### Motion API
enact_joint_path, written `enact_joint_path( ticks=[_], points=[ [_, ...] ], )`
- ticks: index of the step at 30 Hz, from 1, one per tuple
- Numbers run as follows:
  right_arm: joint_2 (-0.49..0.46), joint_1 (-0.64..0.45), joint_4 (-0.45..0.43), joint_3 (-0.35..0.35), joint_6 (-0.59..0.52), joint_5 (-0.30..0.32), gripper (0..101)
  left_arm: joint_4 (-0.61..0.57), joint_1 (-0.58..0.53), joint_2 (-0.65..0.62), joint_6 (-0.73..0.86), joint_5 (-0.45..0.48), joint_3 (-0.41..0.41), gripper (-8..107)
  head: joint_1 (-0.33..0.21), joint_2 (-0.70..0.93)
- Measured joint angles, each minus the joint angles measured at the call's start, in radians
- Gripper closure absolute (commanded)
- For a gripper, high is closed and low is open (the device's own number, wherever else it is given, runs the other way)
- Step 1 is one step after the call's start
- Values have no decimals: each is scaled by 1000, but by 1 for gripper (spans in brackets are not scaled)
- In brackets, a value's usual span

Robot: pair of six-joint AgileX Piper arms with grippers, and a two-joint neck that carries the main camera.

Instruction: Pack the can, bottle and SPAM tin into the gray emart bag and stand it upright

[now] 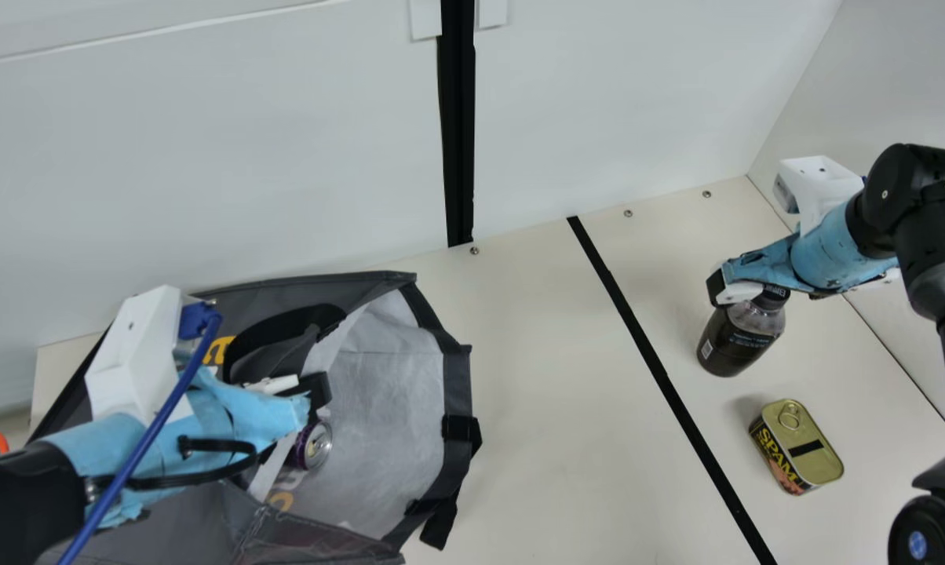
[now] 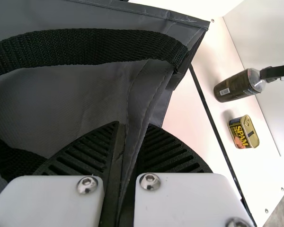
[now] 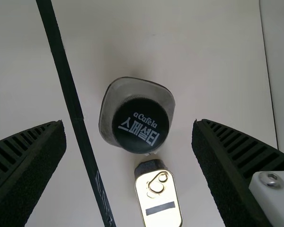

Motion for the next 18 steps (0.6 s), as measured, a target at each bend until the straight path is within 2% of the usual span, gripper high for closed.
enact_joint_path(
  ticks=[14, 18],
  points=[
    [38, 11, 7, -6, 0, 0, 6, 0, 0, 0, 0, 0, 0, 107, 0, -2],
    [44, 11, 7, -6, -2, 0, 33, 0, 0, 0, 0, 0, 0, 107, 0, -2]
  ],
)
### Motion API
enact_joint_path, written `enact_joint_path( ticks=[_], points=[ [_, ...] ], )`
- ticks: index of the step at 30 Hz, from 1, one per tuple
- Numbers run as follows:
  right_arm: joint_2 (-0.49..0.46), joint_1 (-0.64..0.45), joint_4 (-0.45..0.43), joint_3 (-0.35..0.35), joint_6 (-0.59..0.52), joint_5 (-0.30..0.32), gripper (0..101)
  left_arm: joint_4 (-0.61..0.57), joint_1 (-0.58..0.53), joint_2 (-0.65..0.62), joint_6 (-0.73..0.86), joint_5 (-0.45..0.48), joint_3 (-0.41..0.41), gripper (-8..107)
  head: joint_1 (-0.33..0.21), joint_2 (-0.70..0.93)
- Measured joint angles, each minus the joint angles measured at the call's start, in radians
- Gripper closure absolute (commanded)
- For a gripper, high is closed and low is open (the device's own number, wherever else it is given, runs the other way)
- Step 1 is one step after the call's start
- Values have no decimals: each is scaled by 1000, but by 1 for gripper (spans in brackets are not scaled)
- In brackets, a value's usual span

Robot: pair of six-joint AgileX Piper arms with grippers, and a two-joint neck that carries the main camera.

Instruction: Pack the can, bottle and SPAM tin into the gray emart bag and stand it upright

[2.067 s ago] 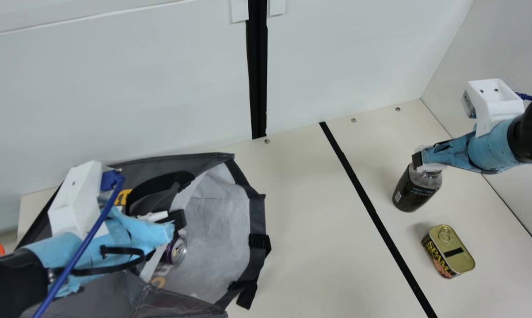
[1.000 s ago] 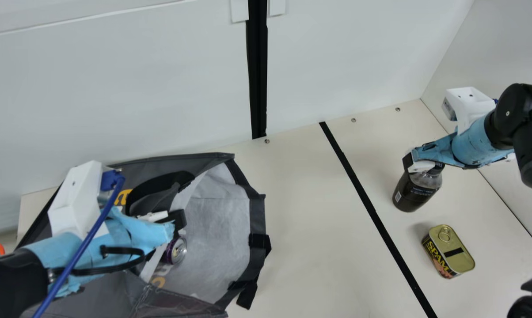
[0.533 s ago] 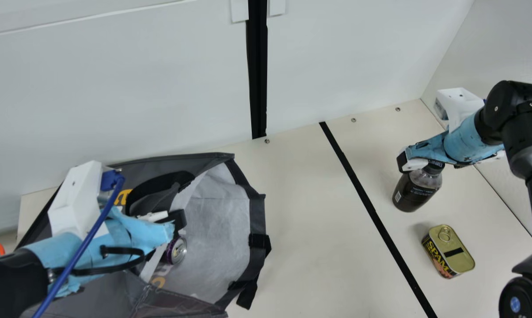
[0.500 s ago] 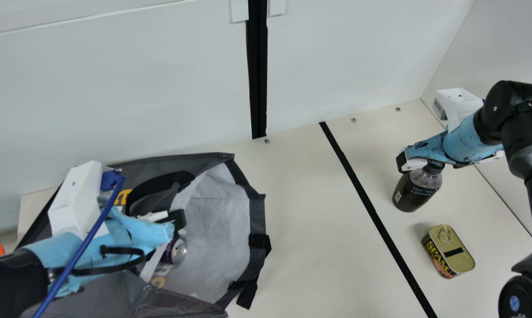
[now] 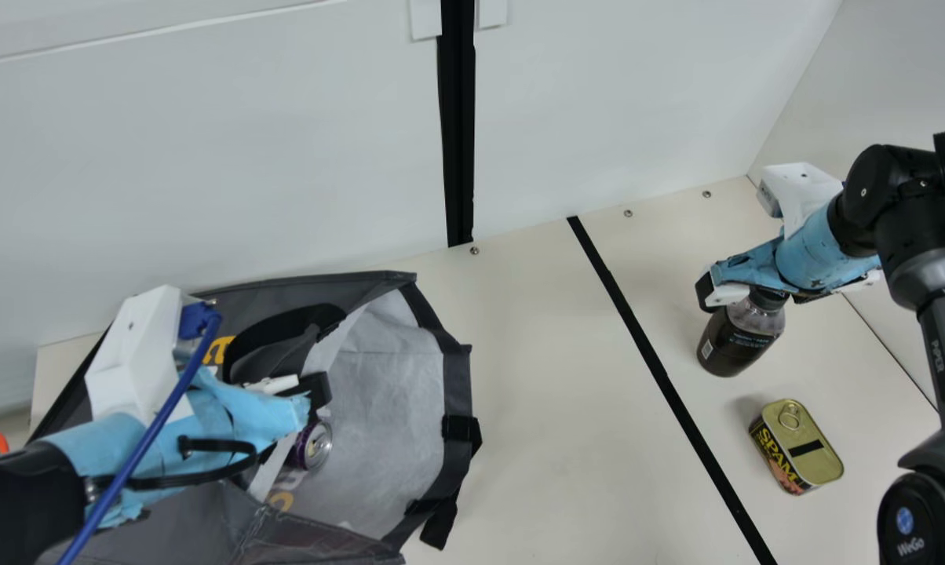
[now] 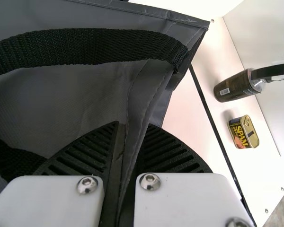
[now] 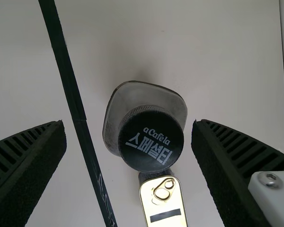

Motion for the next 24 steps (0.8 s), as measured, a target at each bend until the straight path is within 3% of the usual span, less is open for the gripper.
enact_joint_path(
  ticks=[10, 24],
  points=[
    [6, -13, -2, 7, -7, -2, 100, 0, 0, 0, 0, 0, 0, 107, 0, 0],
    [-4, -38, 20, -10, -50, 5, 101, 0, 0, 0, 0, 0, 0, 107, 2, 0]
  ],
)
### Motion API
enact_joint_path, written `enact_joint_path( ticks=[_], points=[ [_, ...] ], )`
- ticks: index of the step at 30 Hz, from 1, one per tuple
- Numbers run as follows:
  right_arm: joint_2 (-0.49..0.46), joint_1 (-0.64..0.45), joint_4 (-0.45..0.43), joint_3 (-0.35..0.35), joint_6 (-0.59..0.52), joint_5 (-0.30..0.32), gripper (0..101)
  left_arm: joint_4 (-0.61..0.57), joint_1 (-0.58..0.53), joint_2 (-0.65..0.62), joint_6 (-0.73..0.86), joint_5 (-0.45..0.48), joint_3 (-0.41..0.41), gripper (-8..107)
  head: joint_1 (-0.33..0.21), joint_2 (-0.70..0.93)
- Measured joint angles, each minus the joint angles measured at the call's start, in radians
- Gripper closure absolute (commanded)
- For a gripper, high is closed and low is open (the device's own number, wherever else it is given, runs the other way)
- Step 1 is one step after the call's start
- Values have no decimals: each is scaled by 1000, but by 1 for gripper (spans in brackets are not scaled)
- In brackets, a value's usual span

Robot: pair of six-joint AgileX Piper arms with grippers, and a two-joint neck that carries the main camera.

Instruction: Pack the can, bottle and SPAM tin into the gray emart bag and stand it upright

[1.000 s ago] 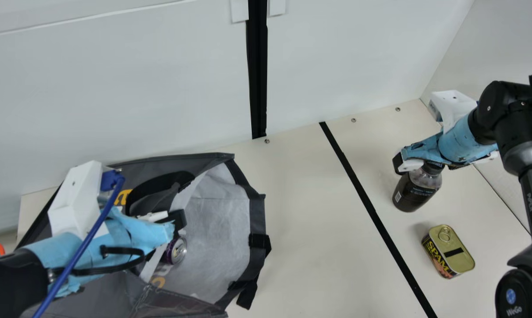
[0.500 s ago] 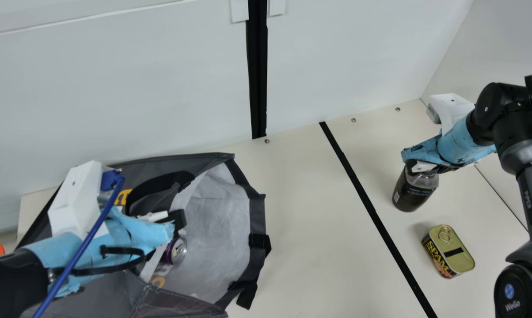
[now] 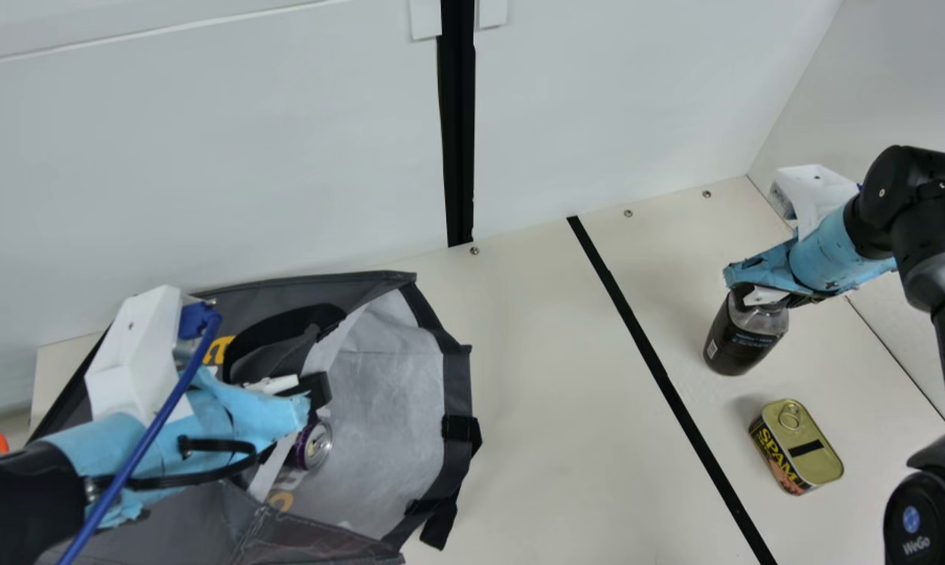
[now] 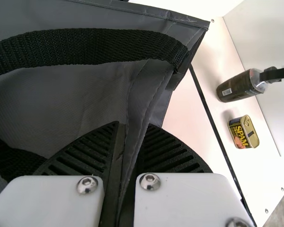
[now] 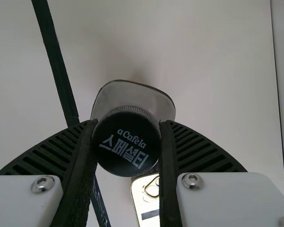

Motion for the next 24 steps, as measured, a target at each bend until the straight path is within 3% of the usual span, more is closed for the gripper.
enact_joint_path(
  ticks=[24],
  points=[
    [-36, 38, 55, -24, -175, -3, 101, 0, 0, 0, 0, 0, 0, 107, 0, 0]
  ],
)
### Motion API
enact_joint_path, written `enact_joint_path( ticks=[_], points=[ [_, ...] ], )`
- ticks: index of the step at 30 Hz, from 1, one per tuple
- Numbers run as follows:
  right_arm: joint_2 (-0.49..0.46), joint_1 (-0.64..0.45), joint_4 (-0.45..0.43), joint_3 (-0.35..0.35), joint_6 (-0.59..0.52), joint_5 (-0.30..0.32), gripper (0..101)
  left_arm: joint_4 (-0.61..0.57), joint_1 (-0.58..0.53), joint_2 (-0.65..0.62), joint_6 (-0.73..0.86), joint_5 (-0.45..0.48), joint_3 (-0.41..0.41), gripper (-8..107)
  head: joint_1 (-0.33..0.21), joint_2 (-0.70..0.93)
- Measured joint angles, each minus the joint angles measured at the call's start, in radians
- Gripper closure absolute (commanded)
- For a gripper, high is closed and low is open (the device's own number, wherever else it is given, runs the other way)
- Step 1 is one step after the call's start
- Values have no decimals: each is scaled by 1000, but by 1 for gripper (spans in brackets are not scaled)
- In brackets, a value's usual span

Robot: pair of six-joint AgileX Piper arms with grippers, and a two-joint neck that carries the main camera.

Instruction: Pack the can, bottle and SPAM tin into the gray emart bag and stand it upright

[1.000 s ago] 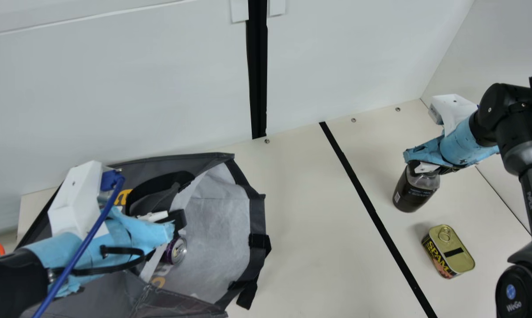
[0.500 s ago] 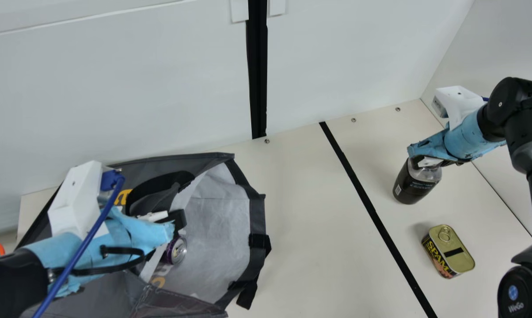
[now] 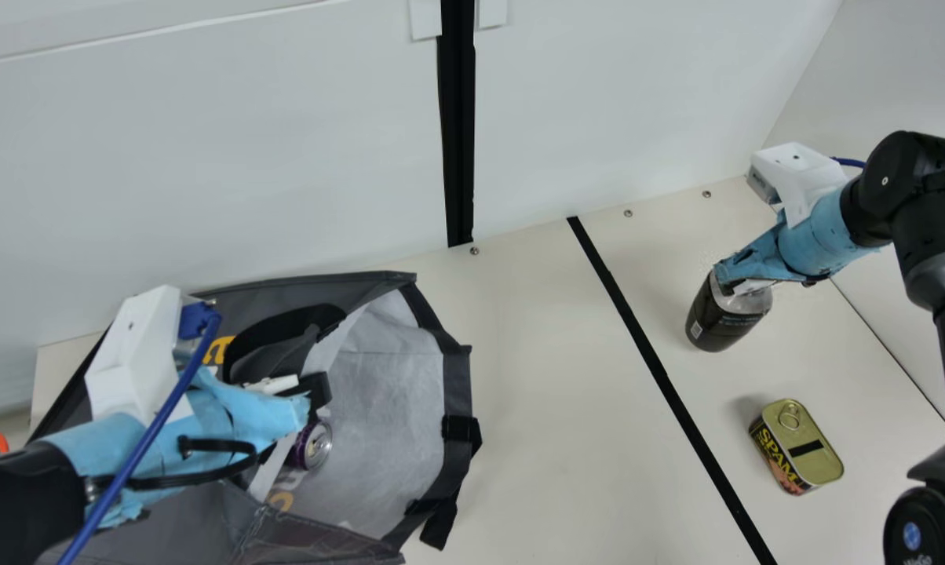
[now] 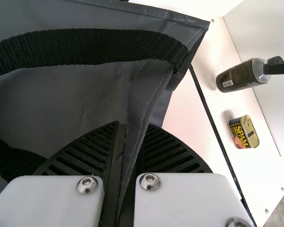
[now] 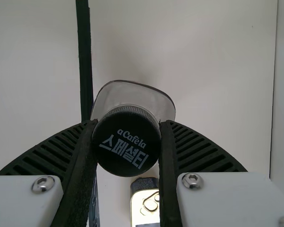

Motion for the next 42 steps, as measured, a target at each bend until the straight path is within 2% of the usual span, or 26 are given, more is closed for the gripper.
enact_joint_path(
  ticks=[11, 31, 42],
  points=[
    [-38, 25, 28, 50, -104, -1, 101, 0, 0, 0, 0, 0, 0, 107, 0, 2],
    [-41, 41, 222, 126, -489, -3, 101, 0, 0, 0, 0, 0, 0, 107, -2, 0],
    [-73, 98, 270, 162, -563, -2, 101, 0, 0, 0, 0, 0, 0, 107, -2, 2]
  ],
)
